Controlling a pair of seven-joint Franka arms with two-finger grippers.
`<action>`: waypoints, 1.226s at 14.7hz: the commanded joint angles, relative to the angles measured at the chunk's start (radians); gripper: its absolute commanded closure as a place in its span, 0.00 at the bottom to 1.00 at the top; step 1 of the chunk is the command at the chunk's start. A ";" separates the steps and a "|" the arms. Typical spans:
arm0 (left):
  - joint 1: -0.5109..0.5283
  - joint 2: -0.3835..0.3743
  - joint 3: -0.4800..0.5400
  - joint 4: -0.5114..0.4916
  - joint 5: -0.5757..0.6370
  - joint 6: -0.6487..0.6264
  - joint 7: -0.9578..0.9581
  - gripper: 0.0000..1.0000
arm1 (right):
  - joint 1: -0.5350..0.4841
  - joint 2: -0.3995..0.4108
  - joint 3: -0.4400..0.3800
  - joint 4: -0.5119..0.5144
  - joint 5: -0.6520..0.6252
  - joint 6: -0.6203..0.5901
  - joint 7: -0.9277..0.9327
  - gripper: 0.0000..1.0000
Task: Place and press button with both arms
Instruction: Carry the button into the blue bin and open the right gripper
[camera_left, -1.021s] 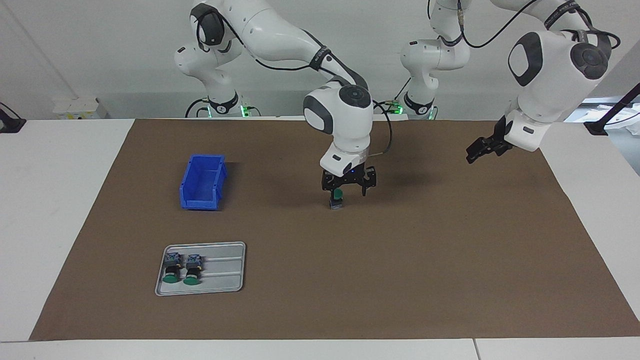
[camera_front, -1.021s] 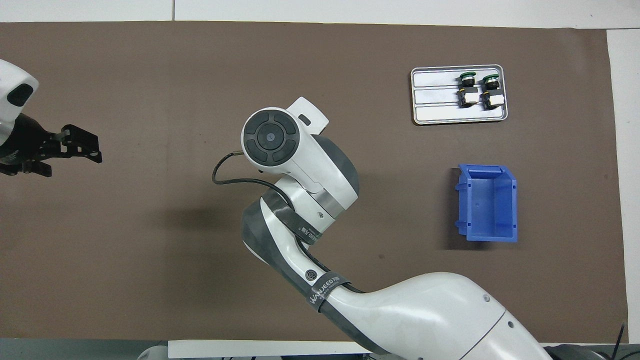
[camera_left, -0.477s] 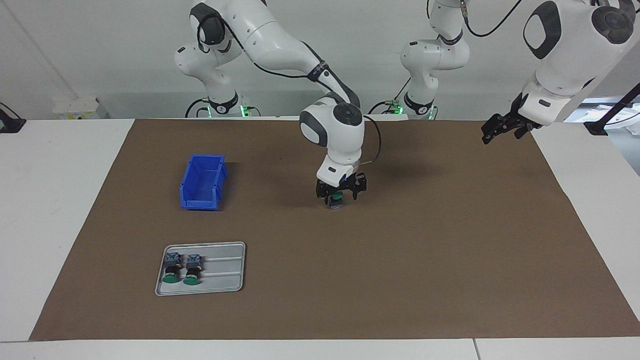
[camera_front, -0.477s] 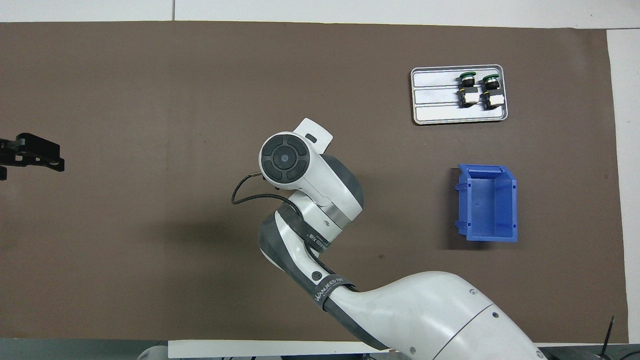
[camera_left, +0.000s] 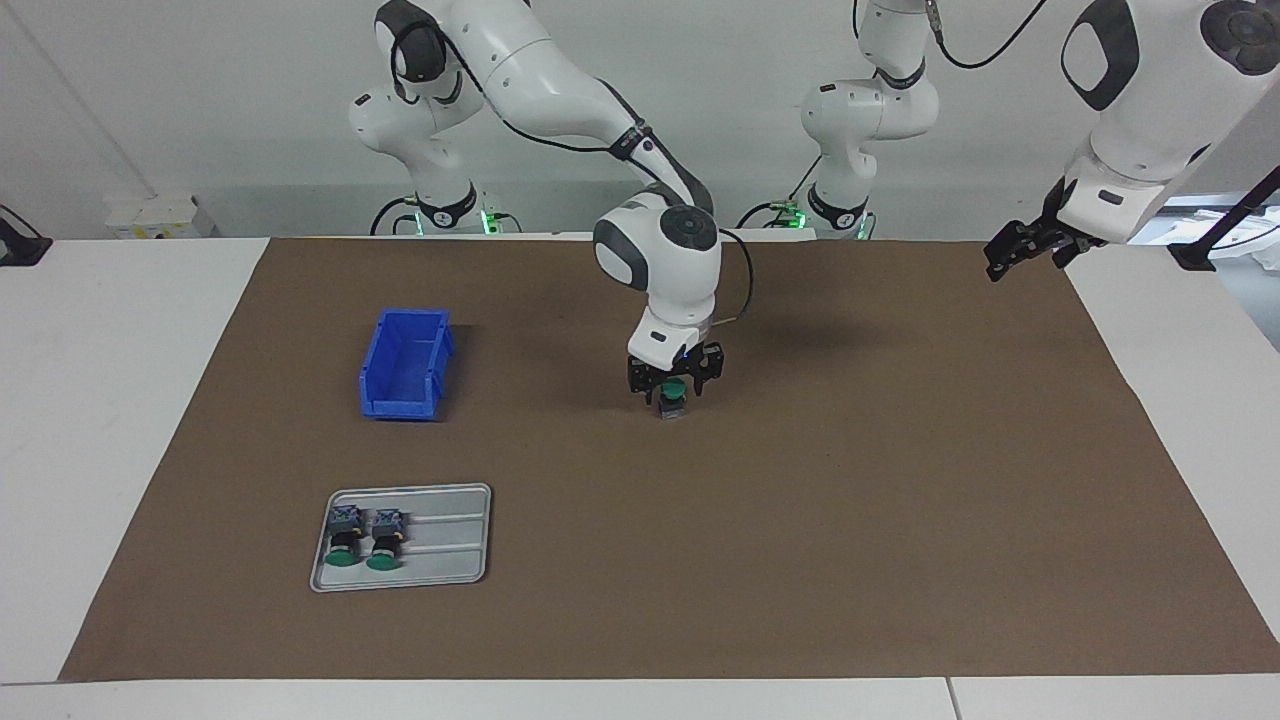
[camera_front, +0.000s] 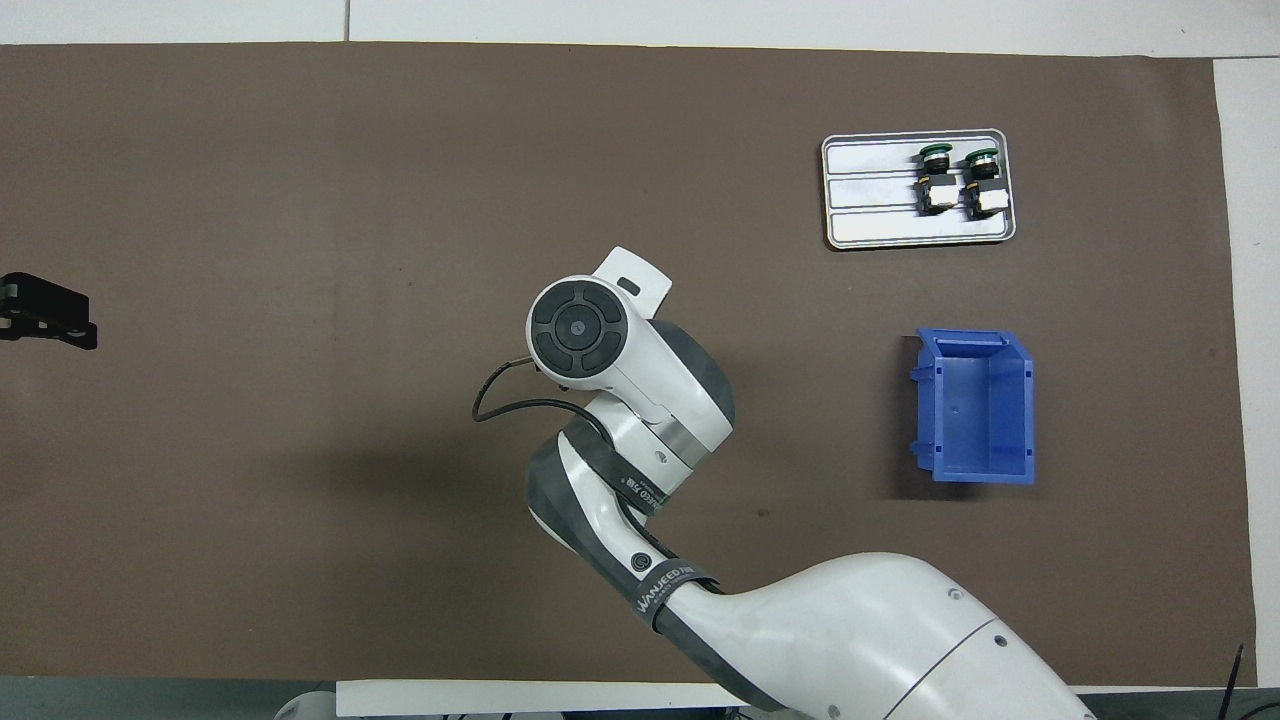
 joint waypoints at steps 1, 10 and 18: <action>0.001 -0.010 -0.011 -0.002 0.018 -0.017 0.003 0.00 | -0.015 -0.025 0.011 -0.027 0.006 0.011 -0.021 0.70; 0.010 -0.010 -0.008 -0.004 0.016 -0.008 0.001 0.00 | -0.237 -0.333 0.011 -0.195 0.109 -0.185 -0.313 1.00; 0.012 -0.010 -0.008 -0.004 0.016 -0.006 0.001 0.00 | -0.712 -0.652 0.006 -0.539 0.201 -0.239 -0.972 1.00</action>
